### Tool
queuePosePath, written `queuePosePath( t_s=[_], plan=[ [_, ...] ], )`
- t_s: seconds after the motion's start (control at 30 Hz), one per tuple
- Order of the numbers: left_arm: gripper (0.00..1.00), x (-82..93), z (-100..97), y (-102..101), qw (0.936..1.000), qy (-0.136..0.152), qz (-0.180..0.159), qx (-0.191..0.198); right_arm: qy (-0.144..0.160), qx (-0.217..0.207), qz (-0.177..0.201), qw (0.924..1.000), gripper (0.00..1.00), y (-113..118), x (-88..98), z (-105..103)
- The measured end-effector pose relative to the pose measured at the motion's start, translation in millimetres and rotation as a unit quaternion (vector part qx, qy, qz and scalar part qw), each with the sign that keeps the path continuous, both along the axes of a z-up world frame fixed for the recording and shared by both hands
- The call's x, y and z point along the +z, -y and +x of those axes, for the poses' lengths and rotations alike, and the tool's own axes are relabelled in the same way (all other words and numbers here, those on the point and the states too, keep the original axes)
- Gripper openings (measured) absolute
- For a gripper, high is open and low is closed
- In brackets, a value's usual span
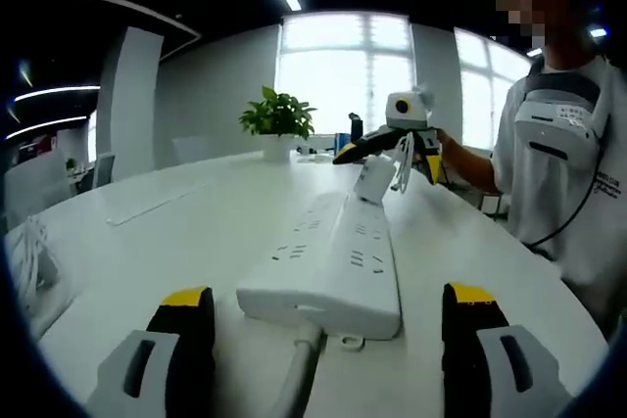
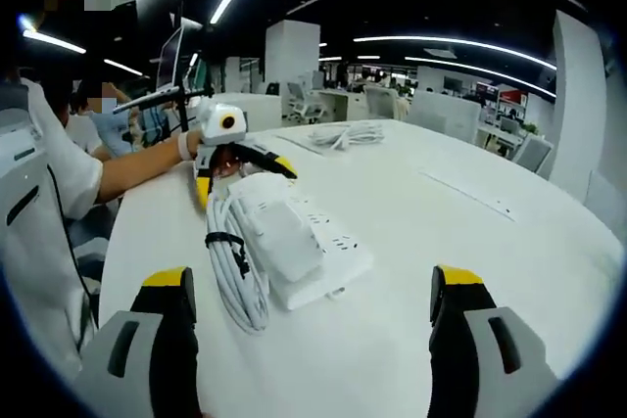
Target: Straighten the power strip on the desk, plug the charger into it
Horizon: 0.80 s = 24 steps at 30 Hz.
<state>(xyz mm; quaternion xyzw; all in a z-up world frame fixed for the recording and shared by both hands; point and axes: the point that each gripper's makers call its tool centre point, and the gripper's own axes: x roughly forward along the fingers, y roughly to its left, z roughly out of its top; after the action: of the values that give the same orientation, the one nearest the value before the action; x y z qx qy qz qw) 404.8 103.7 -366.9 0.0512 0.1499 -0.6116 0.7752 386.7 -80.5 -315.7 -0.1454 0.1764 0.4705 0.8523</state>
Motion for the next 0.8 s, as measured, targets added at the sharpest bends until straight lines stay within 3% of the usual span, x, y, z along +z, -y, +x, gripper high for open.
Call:
queuePosePath(
  t_s=[0.23,0.37,0.47,0.53,0.6,0.8],
  plan=[
    [0.96,-0.8,0.0,-5.2,0.9999,-0.005,0.002,0.015,-0.001,-0.011,0.013,0.9999,0.97,4.7,1.8,-2.0],
    [0.96,12.7,-2.0,-5.7,0.9993,-0.002,-0.018,0.033,-0.003,-0.017,0.020,0.9996,0.97,6.9,1.9,-4.6],
    [0.96,31.8,-13.7,-0.6,0.9976,-0.025,-0.052,0.039,-0.001,-0.022,0.023,0.9995,0.97,10.0,4.2,-5.3],
    [0.96,40.3,-19.4,-0.7,0.9971,-0.019,-0.059,0.046,-0.002,-0.026,0.024,0.9994,0.97,12.0,4.6,-5.6],
    [0.96,44.9,-21.7,-2.5,0.9968,-0.001,-0.052,0.061,-0.005,-0.028,0.029,0.9992,0.97,12.7,4.7,-7.6],
    [0.96,52.4,-31.6,-13.8,0.9899,-0.005,-0.040,0.136,-0.011,-0.039,0.044,0.9982,0.97,17.0,6.6,-11.6]
  ],
)
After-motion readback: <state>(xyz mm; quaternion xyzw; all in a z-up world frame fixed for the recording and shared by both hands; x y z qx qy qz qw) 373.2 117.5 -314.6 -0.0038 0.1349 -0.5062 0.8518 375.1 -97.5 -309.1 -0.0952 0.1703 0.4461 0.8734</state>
